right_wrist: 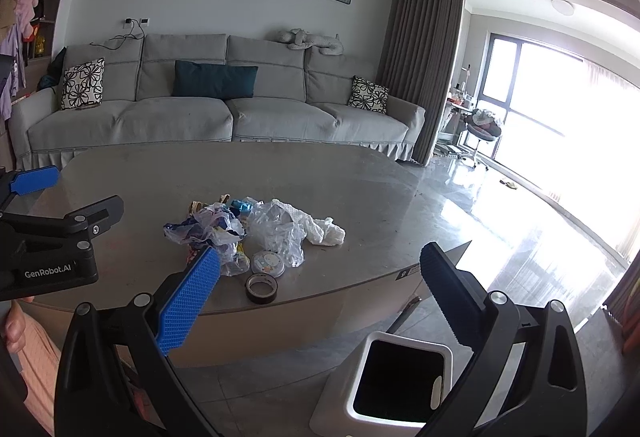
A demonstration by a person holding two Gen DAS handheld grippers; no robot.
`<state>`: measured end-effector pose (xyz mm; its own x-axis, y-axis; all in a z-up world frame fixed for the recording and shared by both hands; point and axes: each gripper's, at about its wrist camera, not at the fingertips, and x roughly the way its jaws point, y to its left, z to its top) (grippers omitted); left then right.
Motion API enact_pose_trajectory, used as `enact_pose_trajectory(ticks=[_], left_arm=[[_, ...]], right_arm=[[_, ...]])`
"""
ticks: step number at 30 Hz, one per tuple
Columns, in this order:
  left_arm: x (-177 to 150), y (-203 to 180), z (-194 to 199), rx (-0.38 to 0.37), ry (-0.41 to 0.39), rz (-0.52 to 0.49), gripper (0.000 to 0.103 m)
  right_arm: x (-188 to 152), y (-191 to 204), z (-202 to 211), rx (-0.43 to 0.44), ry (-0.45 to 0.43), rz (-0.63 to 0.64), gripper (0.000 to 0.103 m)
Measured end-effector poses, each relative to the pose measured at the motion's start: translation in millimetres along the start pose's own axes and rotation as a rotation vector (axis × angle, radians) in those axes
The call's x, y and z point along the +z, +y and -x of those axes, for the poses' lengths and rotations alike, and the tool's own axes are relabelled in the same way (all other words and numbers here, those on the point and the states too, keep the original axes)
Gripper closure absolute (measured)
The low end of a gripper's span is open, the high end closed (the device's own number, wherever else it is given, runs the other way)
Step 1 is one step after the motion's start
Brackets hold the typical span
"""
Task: Collect trash
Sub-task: 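Move both tools toward the pile of plastic bags on the table, then grasp the blue-and-white plastic bag bundle with the left tool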
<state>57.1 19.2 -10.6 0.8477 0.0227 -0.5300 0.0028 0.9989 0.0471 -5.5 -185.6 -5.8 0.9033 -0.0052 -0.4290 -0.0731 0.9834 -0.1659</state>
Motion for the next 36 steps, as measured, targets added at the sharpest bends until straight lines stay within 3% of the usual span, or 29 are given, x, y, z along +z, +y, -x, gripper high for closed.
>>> enact_pose_trajectory(ticks=[16,24,36], left_arm=[[12.0,-12.4,-71.6,-0.03,0.071,-0.031,0.004],[18.9,-48.7,-113.8,-0.068,0.075,-0.092,0.004],[8.1,-62.3,-187.2,-0.065,0.19,-0.084,0.004]], right_arm=[[-1.0,-6.5,-61.6,-0.023,0.081,-0.003,0.003],[-9.3,-17.1,-88.7,-0.053,0.126,-0.008,0.003],[-20.2,-27.5,-126.5,-0.052,0.169,-0.041,0.003]])
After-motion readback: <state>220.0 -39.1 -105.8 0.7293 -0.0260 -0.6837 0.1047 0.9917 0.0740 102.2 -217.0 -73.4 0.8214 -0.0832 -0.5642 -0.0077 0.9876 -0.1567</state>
